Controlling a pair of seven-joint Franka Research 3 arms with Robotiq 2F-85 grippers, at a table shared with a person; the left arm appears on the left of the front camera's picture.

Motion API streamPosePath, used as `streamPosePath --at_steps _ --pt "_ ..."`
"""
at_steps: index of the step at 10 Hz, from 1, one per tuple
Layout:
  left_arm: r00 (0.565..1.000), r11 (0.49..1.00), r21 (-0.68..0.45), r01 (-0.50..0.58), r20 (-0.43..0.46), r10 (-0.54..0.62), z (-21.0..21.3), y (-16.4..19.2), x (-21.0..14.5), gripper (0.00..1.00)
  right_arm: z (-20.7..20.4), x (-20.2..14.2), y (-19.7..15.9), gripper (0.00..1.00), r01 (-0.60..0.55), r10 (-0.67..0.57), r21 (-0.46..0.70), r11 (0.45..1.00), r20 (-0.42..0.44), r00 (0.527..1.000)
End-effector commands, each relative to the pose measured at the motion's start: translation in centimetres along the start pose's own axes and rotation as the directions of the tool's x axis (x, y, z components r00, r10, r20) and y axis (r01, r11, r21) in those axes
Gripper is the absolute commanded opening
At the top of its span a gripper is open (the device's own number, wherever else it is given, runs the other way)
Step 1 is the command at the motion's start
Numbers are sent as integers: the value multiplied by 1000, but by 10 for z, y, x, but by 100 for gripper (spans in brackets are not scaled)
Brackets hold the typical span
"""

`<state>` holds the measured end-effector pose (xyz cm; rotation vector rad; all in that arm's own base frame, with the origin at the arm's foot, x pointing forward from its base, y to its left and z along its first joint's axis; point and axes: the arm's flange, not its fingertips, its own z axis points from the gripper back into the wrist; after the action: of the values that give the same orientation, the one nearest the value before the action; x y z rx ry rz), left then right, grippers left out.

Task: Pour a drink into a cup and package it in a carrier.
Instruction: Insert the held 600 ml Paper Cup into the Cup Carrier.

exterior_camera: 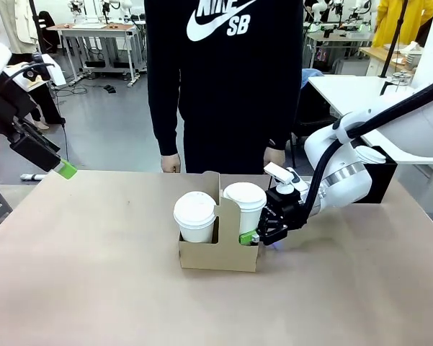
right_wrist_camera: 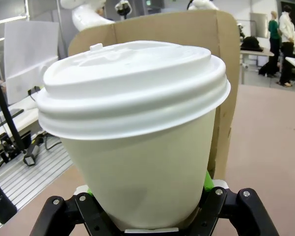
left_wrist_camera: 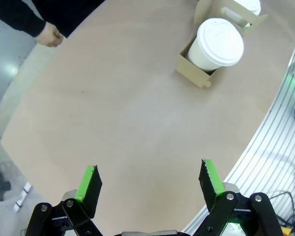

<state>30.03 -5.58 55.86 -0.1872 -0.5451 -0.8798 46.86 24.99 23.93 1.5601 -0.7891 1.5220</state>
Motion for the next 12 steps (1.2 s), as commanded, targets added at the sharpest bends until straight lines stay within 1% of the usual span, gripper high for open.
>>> streamPosePath --at_steps 1,2,3,5,7,9,11,12 --pt "1000 1000 4 -17 8 17 1 -1 1 100 -4 0 -5 80 -20 21 44 999 -41 999" --pt "1000 1000 4 -17 8 17 1 -1 1 100 -5 0 -5 80 -29 32 50 998 -46 998" --pt "1000 1000 4 -17 8 17 1 -1 1 100 -4 2 -4 100 -60 63 50 997 -67 996" --pt "1000 1000 4 -17 8 17 1 -1 1 100 4 14 1 100 -81 84 36 996 -94 992" --pt "1000 1000 4 -17 8 17 1 -1 1 100 18 26 6 100 -98 101 22 995 -145 984" --pt "1000 1000 4 -17 8 17 1 -1 1 100 31 36 11 100 -108 106 -6 994 -165 981" --pt "1000 1000 4 -17 8 17 1 -1 1 100 52 45 13 100 -113 102 -50 992 -186 977" --pt "1000 1000 4 -17 8 17 1 -1 1 100 66 49 14 100 -106 83 -92 990 -226 971"
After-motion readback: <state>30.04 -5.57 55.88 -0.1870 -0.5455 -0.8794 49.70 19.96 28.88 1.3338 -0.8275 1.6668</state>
